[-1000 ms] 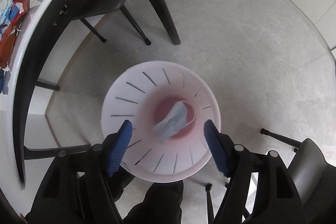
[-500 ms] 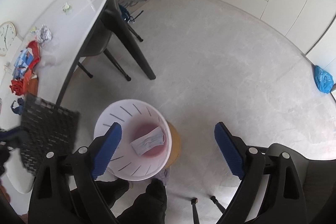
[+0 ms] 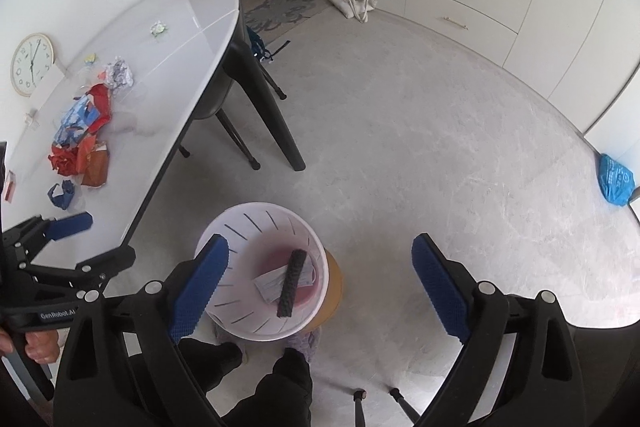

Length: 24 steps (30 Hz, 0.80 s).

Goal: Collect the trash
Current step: 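Carry the black mesh net with the left gripper and drop it into the wastebasket, then grasp the small blue wrapper with the left gripper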

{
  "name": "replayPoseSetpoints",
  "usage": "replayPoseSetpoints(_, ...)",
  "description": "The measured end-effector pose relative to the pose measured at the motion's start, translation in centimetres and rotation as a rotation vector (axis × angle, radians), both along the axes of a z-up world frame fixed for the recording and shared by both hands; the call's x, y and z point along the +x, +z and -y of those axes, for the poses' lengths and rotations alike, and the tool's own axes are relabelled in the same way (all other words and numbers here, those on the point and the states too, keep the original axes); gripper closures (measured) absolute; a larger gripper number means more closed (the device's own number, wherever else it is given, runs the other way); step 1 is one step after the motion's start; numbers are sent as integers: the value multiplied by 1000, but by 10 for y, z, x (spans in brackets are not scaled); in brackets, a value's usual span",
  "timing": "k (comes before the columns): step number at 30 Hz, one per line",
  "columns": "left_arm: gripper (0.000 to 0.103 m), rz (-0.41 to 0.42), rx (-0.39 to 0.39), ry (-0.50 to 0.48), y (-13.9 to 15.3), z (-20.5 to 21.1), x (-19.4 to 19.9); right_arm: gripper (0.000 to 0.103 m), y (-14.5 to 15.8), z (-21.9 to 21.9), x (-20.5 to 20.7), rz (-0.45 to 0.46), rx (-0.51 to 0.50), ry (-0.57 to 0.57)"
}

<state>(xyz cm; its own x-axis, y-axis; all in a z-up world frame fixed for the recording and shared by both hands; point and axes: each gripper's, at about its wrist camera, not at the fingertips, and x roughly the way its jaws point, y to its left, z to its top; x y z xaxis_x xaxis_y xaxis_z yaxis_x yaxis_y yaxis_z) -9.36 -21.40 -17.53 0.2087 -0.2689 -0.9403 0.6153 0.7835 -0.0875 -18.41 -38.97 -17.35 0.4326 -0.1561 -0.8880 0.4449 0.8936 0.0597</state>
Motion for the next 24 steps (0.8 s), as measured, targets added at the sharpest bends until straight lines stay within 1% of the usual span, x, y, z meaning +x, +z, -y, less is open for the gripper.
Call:
replayPoseSetpoints(2, 12, 15, -8, 16, 6, -4, 3, 4, 5, -3, -1, 12, -9, 8)
replayPoseSetpoints(7, 11, 20, -29, 57, 14, -13, 7, 4, 14, -11, 4, 29, -23, 30)
replayPoseSetpoints(13, 10, 48, -34, 111, 29, -28, 18, 3, 26, -25, 16, 42, -26, 73)
replayPoseSetpoints(18, 10, 80, -45, 213, 45, -64, 33, 3, 41, -47, 35, 69, -31, 137)
replayPoseSetpoints(24, 8, 144, -23, 340, 63, -124, 57, 3, 64, -81, 70, 116, -35, 225)
